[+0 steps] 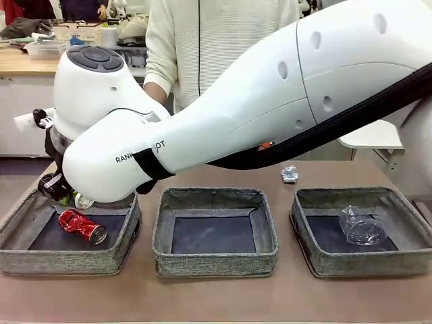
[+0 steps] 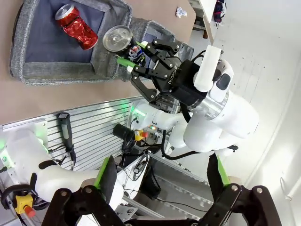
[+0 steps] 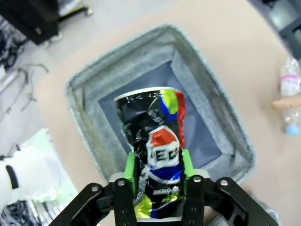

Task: Sort the waste into the appropriate baskets.
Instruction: Place the picked waste into the Fabric basket indicated by the person.

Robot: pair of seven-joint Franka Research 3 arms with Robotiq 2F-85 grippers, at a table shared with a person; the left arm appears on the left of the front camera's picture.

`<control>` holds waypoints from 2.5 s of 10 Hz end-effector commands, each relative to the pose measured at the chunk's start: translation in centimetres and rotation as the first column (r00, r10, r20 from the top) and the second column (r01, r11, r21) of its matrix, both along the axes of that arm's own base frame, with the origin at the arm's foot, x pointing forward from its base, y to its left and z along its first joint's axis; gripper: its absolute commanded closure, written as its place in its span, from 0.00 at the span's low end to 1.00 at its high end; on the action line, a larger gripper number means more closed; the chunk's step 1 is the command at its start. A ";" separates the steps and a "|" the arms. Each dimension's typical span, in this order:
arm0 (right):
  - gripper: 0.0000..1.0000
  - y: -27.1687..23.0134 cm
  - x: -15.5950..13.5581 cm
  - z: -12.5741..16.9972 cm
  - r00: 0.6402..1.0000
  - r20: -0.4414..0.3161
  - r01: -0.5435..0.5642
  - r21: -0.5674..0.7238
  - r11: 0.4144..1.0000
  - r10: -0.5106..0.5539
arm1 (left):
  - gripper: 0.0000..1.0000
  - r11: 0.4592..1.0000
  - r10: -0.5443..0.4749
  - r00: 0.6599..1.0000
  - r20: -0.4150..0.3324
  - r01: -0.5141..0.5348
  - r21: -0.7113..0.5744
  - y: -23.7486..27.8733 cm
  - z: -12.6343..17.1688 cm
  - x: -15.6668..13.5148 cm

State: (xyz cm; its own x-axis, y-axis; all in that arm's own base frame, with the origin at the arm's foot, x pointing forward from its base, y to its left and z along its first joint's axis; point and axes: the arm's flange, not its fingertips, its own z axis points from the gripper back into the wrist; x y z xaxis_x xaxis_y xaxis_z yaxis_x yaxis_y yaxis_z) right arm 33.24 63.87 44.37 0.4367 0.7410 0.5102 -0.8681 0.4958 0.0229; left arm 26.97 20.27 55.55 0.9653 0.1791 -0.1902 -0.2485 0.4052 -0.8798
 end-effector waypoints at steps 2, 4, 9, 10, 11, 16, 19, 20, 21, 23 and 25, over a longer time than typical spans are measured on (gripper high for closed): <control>0.00 -0.7 -0.8 -0.1 1.000 0.021 -0.004 -0.011 1.000 0.005 | 0.00 1.000 0.011 1.000 0.002 -0.011 -0.012 -0.4 0.2 -0.1; 0.00 -1.0 -0.9 -0.1 1.000 0.014 0.006 -0.002 1.000 -0.006 | 0.00 1.000 0.011 1.000 0.002 -0.011 -0.012 -0.4 0.2 -0.1; 0.00 -3.2 -0.6 2.2 0.998 0.034 0.062 -0.016 0.998 -0.061 | 0.00 1.000 0.011 1.000 0.002 -0.011 -0.012 -0.4 0.2 -0.1; 0.00 -5.2 -0.9 4.5 0.995 0.050 0.086 -0.089 0.992 -0.081 | 0.00 1.000 0.011 1.000 0.002 -0.011 -0.012 -0.4 0.2 -0.1; 0.00 -8.6 -1.4 7.8 0.990 0.080 0.126 -0.175 0.977 -0.113 | 0.00 1.000 0.011 1.000 0.002 -0.011 -0.012 -0.4 0.2 -0.1; 0.00 -15.7 -7.2 14.7 0.918 -0.088 0.345 -0.308 0.887 -0.387 | 0.00 1.000 0.011 1.000 0.002 -0.011 -0.012 -0.4 0.2 -0.1; 0.00 -16.5 -5.0 14.9 0.969 -0.023 0.231 -0.246 0.941 -0.244 | 0.00 1.000 0.011 1.000 0.002 -0.011 -0.012 -0.4 0.2 -0.1; 0.00 -16.9 -6.3 15.2 0.956 -0.040 0.268 -0.279 0.922 -0.290 | 0.00 1.000 0.011 1.000 0.002 -0.011 -0.012 -0.4 0.2 -0.1; 0.00 -19.4 -7.1 14.7 0.920 -0.108 0.341 -0.256 0.905 -0.377 | 0.00 1.000 0.001 1.000 0.001 -0.001 0.000 0.0 0.0 0.0; 0.00 -24.2 -9.2 14.6 0.857 -0.173 0.465 -0.146 0.873 -0.486 | 0.00 0.981 -0.132 0.990 0.044 0.137 -0.139 -3.4 -0.3 -0.5; 0.00 -28.5 -12.7 15.7 0.822 -0.176 0.540 -0.067 0.839 -0.542 | 0.00 0.929 -0.220 0.973 0.065 0.229 -0.289 -6.8 -1.3 -1.0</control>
State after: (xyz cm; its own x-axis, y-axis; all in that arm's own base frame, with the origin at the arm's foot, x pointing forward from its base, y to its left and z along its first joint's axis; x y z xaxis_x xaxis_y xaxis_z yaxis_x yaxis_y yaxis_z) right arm 23.10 38.58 60.74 0.8450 0.4378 0.3070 -0.4903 0.8635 0.1183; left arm 26.48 14.88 54.86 0.9824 -0.0282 -0.1847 -0.1714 0.2570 -0.9511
